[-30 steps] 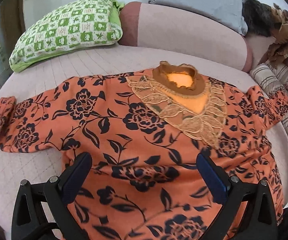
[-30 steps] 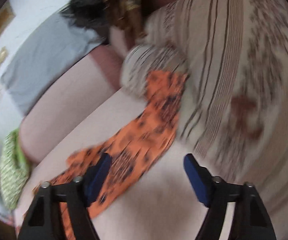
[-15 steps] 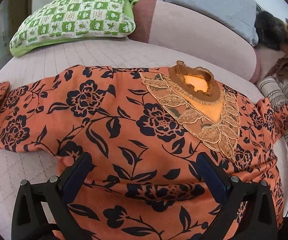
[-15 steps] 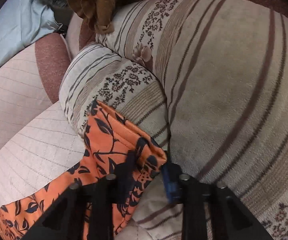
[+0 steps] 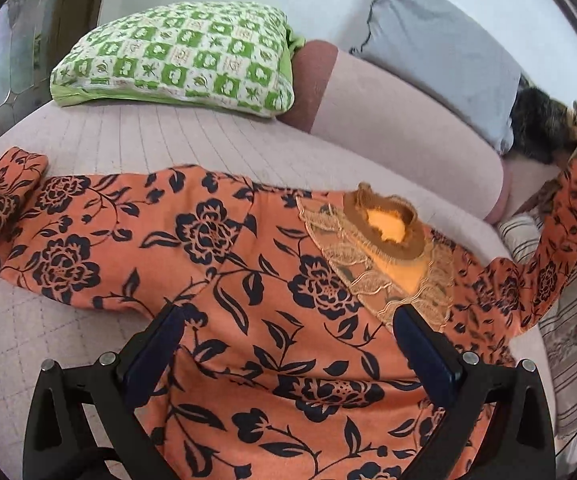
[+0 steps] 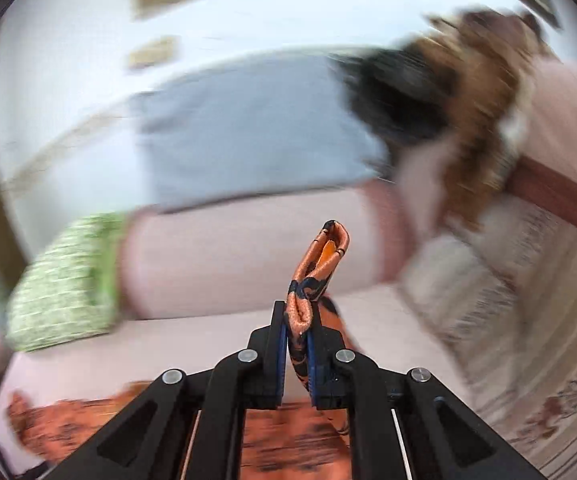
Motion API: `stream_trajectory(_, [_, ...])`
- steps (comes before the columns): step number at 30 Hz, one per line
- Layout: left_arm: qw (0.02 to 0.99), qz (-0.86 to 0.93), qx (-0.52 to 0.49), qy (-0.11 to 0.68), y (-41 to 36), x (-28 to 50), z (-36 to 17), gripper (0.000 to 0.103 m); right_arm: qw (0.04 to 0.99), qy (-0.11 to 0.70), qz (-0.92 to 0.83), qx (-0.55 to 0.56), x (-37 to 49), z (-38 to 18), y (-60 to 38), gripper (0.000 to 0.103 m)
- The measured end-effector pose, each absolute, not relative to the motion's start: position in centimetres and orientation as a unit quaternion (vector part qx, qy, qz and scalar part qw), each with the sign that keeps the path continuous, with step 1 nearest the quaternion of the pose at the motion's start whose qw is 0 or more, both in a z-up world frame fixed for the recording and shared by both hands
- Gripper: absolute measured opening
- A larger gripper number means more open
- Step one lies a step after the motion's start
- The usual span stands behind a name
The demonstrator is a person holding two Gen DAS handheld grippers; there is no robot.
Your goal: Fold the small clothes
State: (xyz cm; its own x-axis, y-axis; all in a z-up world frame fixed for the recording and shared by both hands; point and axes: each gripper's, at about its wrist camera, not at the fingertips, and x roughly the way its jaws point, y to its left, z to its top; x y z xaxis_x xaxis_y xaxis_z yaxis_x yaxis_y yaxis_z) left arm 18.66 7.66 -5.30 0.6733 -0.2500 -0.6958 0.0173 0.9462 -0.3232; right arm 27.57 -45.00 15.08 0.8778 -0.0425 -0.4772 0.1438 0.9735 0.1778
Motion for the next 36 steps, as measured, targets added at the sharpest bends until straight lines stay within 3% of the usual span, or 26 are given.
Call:
stream_trajectory(6, [0.908, -0.074, -0.165, 0.379, 9.2, 18.1, -4.1, 0.103, 0.961, 0.258, 0.059, 0.085, 27.0, 14.0, -30.4, 0.009])
stream_trajectory(12, [0.905, -0.061, -0.181, 0.381, 10.5, 18.0, -4.4, 0.103, 0.919, 0.341, 0.121, 0.156, 29.8, 3.3, -21.1, 0.012])
stream_trajectory(17, [0.899, -0.052, -0.187, 0.394, 10.4, 18.5, -5.2, 0.103, 0.830, 0.508, 0.184, 0.137, 32.5, -8.3, -16.6, 0.017])
stream_trajectory(18, [0.899, -0.052, -0.183, 0.395, 10.2, 18.6, -5.3, 0.103, 0.833, 0.506, 0.179, 0.139, 31.9, -9.3, -17.0, 0.021])
stream_trajectory(19, [0.900, -0.052, -0.178, 0.395, 10.0, 18.6, -5.3, 0.103, 0.836, 0.495, 0.179, 0.155, 31.3, -9.7, -18.2, 0.038])
stream_trajectory(20, [0.901, -0.052, -0.174, 0.395, 9.7, 18.7, -5.4, 0.103, 0.836, 0.490, 0.181, 0.171, 31.0, -9.7, -19.2, 0.070])
stream_trajectory(21, [0.901, -0.052, -0.169, 0.396, 9.4, 18.8, -5.5, 0.103, 0.836, 0.483, 0.182, 0.185, 30.4, -9.6, -20.5, 0.079])
stream_trajectory(26, [0.902, -0.054, -0.141, 0.405, 7.6, 19.4, -6.0, 0.103, 0.867, 0.433, 0.161, 0.188, 26.3, -6.8, -28.2, 0.080])
stream_trajectory(34, [0.880, -0.055, -0.084, 0.464, 4.1, 22.9, -8.1, 0.103, 0.885, 0.410, 0.115, 0.188, 22.8, -7.5, -37.3, 0.080])
stream_trajectory(36, [0.871, -0.058, -0.096, 0.478, 4.0, 23.6, -8.7, 0.095, 0.887, 0.395, 0.114, 0.211, 22.3, -7.4, -39.1, 0.080])
